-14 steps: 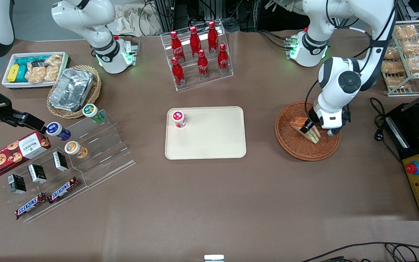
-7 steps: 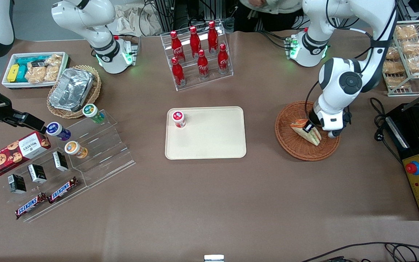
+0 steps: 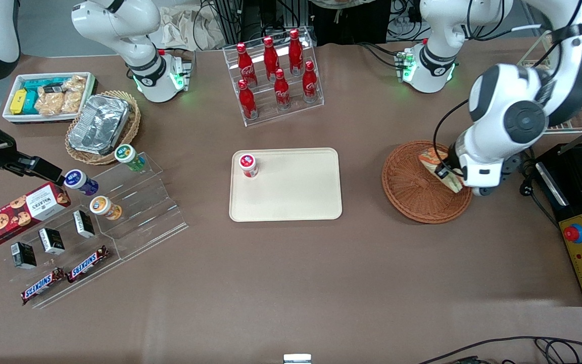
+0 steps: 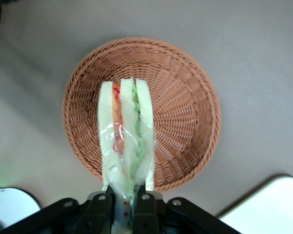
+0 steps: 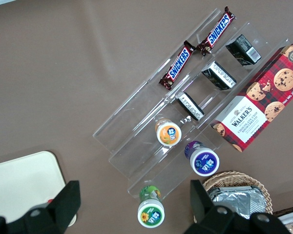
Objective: Place sandwich from basket to tray
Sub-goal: 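Carry the sandwich with the left gripper over to the cream tray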
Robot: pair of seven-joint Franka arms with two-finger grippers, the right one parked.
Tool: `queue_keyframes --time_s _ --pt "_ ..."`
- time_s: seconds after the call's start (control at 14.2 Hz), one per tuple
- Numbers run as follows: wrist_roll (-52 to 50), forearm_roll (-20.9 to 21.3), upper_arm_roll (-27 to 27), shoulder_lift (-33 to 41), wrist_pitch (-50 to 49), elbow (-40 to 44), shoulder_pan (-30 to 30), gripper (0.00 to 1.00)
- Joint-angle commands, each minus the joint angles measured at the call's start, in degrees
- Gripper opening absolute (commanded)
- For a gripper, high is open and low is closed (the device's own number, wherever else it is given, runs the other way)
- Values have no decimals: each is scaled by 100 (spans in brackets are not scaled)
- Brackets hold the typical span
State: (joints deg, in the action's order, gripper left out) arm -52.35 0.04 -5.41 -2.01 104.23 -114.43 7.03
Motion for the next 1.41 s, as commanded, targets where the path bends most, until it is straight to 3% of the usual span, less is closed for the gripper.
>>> queue_keyframes --time_s 0.0,0.21,0.77,1.34 --pt "514 31 23 -36 -691 770 -44 0" --pt "857 -13 31 -27 -1009 1361 -61 0" --pt "1306 49 -12 17 -1125 1397 -44 0" --pt "1289 40 -803 -168 -976 1397 324 0"
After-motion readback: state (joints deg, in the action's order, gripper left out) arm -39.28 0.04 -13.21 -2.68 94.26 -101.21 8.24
